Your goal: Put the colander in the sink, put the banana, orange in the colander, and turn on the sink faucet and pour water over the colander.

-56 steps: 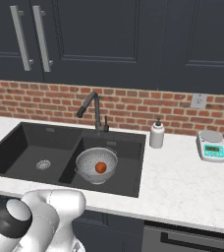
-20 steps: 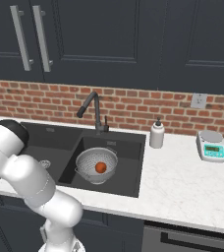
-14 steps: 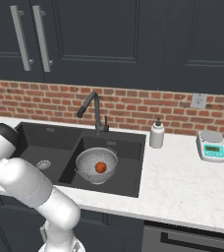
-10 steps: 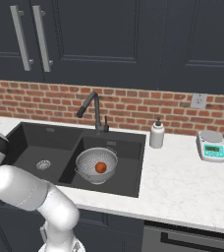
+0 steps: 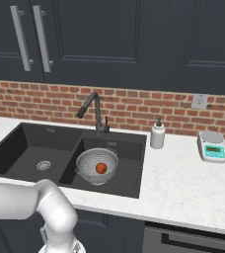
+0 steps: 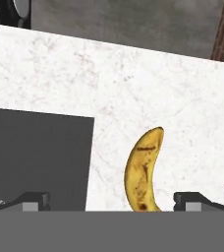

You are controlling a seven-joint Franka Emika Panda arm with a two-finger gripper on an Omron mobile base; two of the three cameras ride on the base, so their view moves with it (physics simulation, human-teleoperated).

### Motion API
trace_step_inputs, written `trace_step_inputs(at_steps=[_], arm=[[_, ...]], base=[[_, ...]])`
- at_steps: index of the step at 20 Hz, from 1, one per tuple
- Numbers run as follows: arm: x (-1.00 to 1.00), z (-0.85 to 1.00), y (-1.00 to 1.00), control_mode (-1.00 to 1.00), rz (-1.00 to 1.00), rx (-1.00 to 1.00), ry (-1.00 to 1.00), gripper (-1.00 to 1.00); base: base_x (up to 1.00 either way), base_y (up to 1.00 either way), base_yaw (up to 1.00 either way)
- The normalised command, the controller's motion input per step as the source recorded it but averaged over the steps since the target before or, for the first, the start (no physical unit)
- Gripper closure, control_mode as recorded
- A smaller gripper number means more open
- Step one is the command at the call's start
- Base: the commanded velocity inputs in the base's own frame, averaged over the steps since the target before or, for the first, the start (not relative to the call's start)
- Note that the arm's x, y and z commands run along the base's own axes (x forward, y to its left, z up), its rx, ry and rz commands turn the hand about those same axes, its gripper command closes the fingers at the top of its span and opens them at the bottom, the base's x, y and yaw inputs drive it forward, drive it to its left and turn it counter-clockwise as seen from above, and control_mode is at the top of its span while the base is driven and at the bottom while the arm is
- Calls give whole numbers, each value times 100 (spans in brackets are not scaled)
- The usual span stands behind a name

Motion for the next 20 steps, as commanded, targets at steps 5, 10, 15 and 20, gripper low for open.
trace_step_inputs(at_steps=[5, 10, 15, 20], arm=[[0, -43, 2, -100, 0, -2, 0, -100], [0, -31, 4, -100, 0, 0, -5, -100], [5, -17, 27, -100, 3, -1, -7, -100], [14, -3, 22, -100, 3, 0, -3, -100]], base=[[0, 0, 0], [0, 0, 0], [0, 0, 0], [0, 0, 0]])
